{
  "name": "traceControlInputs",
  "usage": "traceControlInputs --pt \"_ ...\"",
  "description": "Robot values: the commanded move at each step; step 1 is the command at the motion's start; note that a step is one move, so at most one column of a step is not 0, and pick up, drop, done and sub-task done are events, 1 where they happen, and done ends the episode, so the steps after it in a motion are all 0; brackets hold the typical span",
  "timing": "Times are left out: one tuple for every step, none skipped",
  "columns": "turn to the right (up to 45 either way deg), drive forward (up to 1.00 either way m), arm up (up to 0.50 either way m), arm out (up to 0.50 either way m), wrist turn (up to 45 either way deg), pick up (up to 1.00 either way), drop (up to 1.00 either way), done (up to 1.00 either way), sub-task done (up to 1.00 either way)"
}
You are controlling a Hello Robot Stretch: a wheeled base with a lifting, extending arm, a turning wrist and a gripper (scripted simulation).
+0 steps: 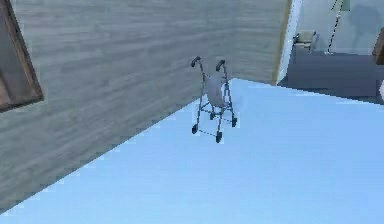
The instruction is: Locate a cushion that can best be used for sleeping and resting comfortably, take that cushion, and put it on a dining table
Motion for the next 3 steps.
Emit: traceControlInputs --pt "-15.0 0.00 0.00 0.00 0.0 0.00 0.00 0.00 0.00" --pt "45.0 0.00 0.00 0.00 0.0 0.00 0.00 0.00 0.00" --pt "27.0 0.00 0.00 0.00 0.0 0.00 0.00 0.00 0.00"
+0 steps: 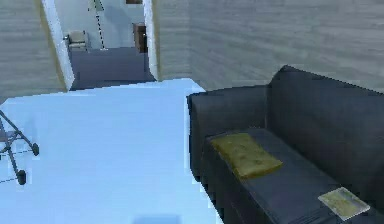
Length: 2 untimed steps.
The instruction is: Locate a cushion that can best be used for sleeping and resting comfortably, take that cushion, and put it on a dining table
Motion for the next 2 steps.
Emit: traceControlInputs --pt "0.0 0.45 0.00 0.00 0.0 0.00 0.00 0.00 0.00" --pt "-45.0 0.00 0.00 0.00 0.0 0.00 0.00 0.00 0.00"
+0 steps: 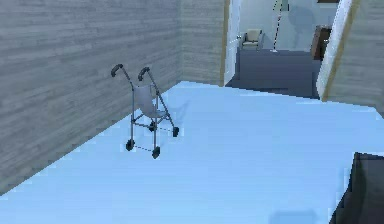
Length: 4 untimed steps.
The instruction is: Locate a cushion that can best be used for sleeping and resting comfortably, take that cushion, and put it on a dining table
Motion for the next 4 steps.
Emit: traceControlInputs --pt "-15.0 0.00 0.00 0.00 0.0 0.00 0.00 0.00 0.00" --pt "0.0 0.00 0.50 0.00 0.0 0.00 0.00 0.00 0.00" --pt "0.0 0.00 0.16 0.00 0.0 0.00 0.00 0.00 0.00" --pt "0.0 0.00 0.00 0.24 0.0 0.00 0.00 0.00 0.00"
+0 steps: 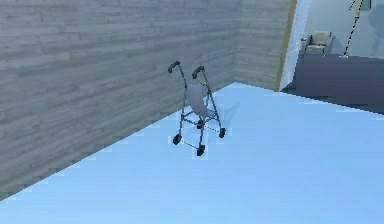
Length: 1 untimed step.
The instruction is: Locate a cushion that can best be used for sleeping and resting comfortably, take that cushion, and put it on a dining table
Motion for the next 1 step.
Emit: traceControlInputs --pt "0.0 0.00 0.00 0.00 45.0 0.00 0.00 0.00 0.00"
